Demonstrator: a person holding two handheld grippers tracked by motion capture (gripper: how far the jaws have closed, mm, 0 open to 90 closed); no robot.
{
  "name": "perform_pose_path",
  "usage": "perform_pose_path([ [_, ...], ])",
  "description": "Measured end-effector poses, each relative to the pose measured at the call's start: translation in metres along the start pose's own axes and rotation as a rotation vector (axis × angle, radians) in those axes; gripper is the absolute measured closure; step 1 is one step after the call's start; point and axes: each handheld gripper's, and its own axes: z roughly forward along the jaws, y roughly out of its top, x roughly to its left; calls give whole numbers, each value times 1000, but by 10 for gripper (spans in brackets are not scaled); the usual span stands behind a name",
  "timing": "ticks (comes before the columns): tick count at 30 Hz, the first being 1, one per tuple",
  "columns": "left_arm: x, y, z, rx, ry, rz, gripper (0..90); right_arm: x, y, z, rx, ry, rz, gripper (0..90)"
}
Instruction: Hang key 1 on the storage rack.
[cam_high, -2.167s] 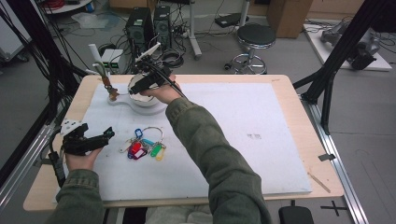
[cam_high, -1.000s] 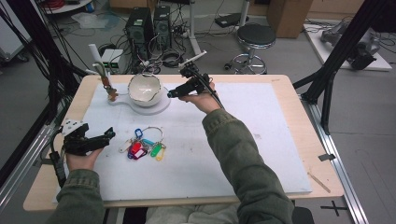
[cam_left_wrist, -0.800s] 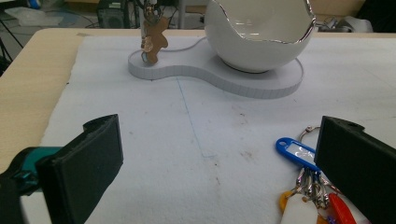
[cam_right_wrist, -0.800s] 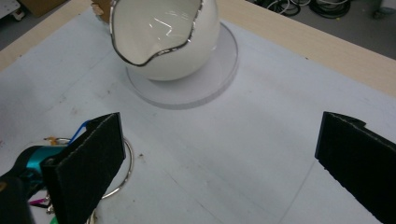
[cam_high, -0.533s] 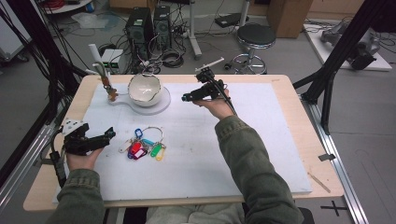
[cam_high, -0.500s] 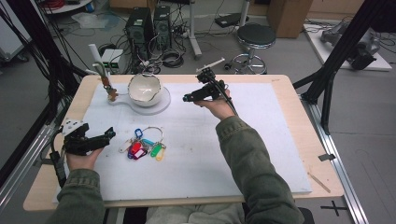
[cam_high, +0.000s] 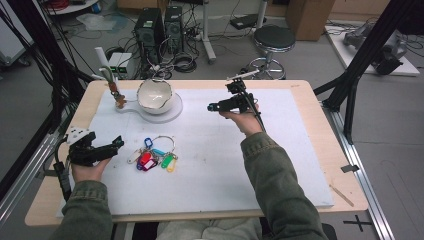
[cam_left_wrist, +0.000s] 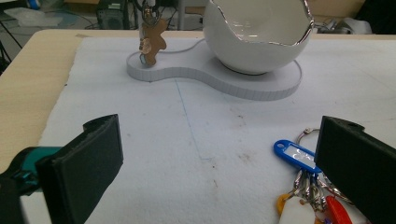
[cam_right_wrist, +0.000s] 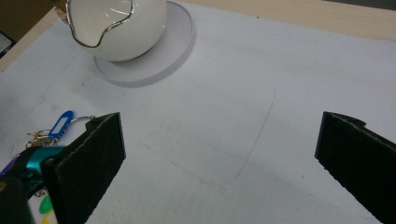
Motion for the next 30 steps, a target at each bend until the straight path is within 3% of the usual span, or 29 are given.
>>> perform_pose_path([
  [13,-1,0,1,1,-3,-1,17,-16,-28,-11,-33,-22,58,7],
  [30,-3,1,-1,3,-5,6,17,-51,-80,-42,-62,-104,142,6],
])
